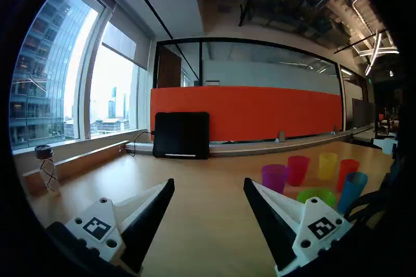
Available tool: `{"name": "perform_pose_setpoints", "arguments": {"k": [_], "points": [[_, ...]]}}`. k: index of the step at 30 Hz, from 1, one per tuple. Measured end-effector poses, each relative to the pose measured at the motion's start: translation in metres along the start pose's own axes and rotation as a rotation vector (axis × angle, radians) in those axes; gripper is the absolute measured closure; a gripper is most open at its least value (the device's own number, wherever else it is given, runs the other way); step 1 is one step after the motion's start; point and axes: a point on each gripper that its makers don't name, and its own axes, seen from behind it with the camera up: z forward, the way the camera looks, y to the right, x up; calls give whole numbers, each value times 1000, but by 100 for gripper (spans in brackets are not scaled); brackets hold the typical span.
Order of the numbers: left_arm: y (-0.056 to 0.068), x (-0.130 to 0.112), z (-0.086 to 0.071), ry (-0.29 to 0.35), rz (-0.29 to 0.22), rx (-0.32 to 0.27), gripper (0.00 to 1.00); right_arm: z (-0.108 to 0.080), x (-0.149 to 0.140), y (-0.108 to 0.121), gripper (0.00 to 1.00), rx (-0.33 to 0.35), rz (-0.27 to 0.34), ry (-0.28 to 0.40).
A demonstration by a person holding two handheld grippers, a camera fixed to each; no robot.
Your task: Pour water
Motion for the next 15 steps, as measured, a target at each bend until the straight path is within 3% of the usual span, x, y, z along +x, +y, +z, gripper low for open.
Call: {"name": "perform_pose_setpoints", "arguments": {"k": [15], "points": [[-1, -1, 1, 0, -1, 0, 1, 0, 0, -1, 0, 0, 0, 0]]}}
